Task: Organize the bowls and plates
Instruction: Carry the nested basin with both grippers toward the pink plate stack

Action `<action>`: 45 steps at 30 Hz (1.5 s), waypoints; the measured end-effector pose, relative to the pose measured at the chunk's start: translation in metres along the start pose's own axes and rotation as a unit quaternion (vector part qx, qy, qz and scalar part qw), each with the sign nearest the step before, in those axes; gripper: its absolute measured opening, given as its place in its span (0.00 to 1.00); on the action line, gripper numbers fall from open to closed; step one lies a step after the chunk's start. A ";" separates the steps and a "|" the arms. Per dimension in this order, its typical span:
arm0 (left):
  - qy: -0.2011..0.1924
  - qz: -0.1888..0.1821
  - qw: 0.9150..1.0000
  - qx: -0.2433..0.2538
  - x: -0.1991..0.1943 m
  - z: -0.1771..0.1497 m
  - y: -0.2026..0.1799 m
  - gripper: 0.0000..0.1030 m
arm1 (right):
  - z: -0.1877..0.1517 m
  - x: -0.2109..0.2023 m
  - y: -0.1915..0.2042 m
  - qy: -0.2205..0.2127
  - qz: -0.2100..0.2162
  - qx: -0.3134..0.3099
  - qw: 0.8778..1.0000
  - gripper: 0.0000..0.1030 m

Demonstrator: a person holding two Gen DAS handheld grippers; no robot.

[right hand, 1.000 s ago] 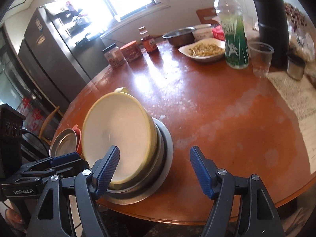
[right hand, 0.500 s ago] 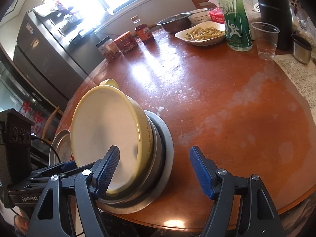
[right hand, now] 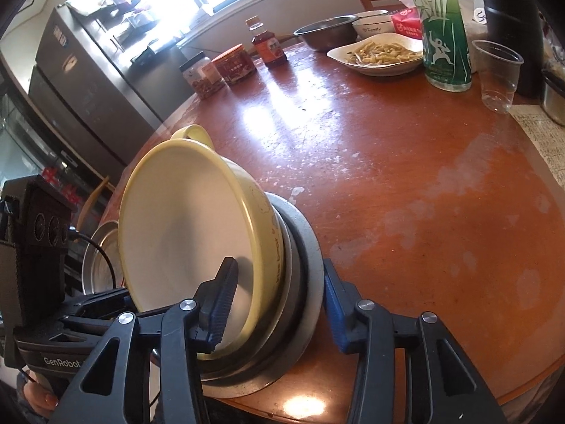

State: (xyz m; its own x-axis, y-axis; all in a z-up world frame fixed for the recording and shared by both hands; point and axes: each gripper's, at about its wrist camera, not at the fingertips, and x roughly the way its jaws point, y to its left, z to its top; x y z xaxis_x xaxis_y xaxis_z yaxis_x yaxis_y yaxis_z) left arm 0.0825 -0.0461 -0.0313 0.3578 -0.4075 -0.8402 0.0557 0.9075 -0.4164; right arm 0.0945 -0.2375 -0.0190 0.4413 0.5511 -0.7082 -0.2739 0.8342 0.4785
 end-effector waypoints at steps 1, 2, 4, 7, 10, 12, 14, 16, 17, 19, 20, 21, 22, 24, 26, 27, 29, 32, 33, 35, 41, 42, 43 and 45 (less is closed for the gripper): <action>0.000 0.003 1.000 0.001 0.000 0.000 -0.001 0.68 | 0.001 0.000 0.000 0.000 0.000 0.001 1.000 0.44; 0.000 0.003 1.000 0.001 0.000 0.000 -0.001 0.68 | 0.001 0.000 -0.001 -0.001 0.000 0.002 1.000 0.44; 0.000 0.002 1.000 0.000 0.000 0.001 -0.001 0.67 | 0.002 -0.002 0.000 -0.005 -0.001 0.002 1.000 0.43; -0.008 0.002 1.000 0.002 -0.006 0.002 -0.004 0.67 | 0.003 -0.007 0.003 -0.014 -0.003 -0.005 1.000 0.43; -0.017 0.004 1.000 0.005 -0.015 0.002 -0.005 0.67 | 0.005 -0.013 0.007 -0.021 0.001 -0.008 1.000 0.43; -0.021 0.006 1.000 0.007 -0.020 0.002 -0.007 0.67 | 0.008 -0.016 0.009 -0.026 0.002 -0.013 1.000 0.43; -0.026 0.009 1.000 0.010 -0.027 0.002 -0.008 0.67 | 0.010 -0.020 0.013 -0.029 0.005 -0.015 0.999 0.43; -0.030 0.013 0.999 0.014 -0.033 0.003 -0.010 0.67 | 0.012 -0.023 0.016 -0.031 0.010 -0.017 0.999 0.43; -0.033 0.014 0.999 0.014 -0.037 0.003 -0.010 0.67 | 0.013 -0.025 0.018 -0.032 0.011 -0.018 0.999 0.43; -0.039 0.014 0.999 0.014 -0.043 0.003 -0.009 0.67 | 0.015 -0.028 0.025 -0.036 0.013 -0.024 0.999 0.43; -0.041 0.013 0.999 0.014 -0.046 0.003 -0.009 0.67 | 0.016 -0.029 0.027 -0.037 0.013 -0.025 0.999 0.43; -0.044 0.013 0.999 0.013 -0.049 0.003 -0.008 0.67 | 0.017 -0.030 0.031 -0.039 0.013 -0.028 0.999 0.43; -0.048 0.013 0.999 0.014 -0.053 0.003 -0.008 0.67 | 0.018 -0.032 0.034 -0.041 0.014 -0.031 0.999 0.43; -0.051 0.014 0.998 0.016 -0.059 0.003 -0.006 0.67 | 0.020 -0.034 0.040 -0.043 0.015 -0.035 0.998 0.43; -0.057 0.010 0.998 0.014 -0.065 0.001 -0.003 0.67 | 0.022 -0.035 0.046 -0.045 0.015 -0.039 0.998 0.43; -0.059 0.009 0.998 0.014 -0.067 0.001 -0.002 0.67 | 0.023 -0.035 0.049 -0.046 0.015 -0.043 0.998 0.43; -0.063 0.008 0.998 0.010 -0.071 0.000 0.001 0.67 | 0.024 -0.036 0.056 -0.047 0.014 -0.047 0.998 0.43; -0.070 0.010 0.997 0.011 -0.077 -0.002 0.005 0.67 | 0.025 -0.035 0.065 -0.048 0.017 -0.052 0.997 0.43; -0.072 0.010 0.997 0.011 -0.078 -0.003 0.006 0.67 | 0.025 -0.035 0.068 -0.048 0.017 -0.054 0.997 0.43; -0.075 0.008 0.997 0.007 -0.083 -0.004 0.011 0.67 | 0.024 -0.034 0.074 -0.049 0.017 -0.060 0.997 0.43; -0.086 0.010 0.996 -0.005 -0.095 -0.010 0.026 0.67 | 0.024 -0.028 0.091 -0.045 0.023 -0.075 0.996 0.43; -0.089 0.011 0.996 -0.007 -0.099 -0.011 0.030 0.67 | 0.024 -0.027 0.094 -0.044 0.025 -0.078 0.996 0.43; -0.092 0.013 0.996 -0.009 -0.101 -0.012 0.032 0.67 | 0.024 -0.025 0.098 -0.043 0.029 -0.080 0.995 0.43; -0.096 0.017 0.995 -0.013 -0.106 -0.015 0.038 0.67 | 0.025 -0.021 0.105 -0.042 0.035 -0.085 0.995 0.43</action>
State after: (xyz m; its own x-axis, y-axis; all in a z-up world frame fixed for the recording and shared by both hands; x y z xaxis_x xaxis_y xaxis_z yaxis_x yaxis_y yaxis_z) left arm 0.0329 0.0299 0.0373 0.5313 -0.3469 -0.7729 0.0164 0.9164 -0.4000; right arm 0.0774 -0.1623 0.0591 0.4839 0.6104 -0.6271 -0.4446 0.7887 0.4246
